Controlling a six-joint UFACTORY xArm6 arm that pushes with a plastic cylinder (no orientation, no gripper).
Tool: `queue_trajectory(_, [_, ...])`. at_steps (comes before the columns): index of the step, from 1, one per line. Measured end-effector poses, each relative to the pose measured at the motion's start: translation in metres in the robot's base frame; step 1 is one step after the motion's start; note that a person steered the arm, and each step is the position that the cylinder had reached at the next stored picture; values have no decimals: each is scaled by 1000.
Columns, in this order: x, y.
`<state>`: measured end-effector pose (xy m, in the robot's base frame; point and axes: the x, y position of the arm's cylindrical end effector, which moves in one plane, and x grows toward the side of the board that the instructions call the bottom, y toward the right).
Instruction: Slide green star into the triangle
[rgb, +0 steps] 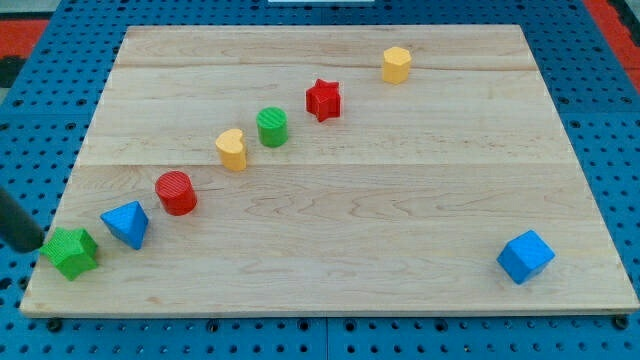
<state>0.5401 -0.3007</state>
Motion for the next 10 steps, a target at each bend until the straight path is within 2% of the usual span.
queue_trajectory(1, [-13, 20])
queue_trajectory(3, [-11, -4])
queue_trajectory(5, [50, -3])
queue_trajectory(6, [43, 7])
queue_trajectory(7, [11, 17])
queue_trajectory(8, [5, 46])
queue_trajectory(9, [5, 48])
queue_trajectory(10, [18, 2])
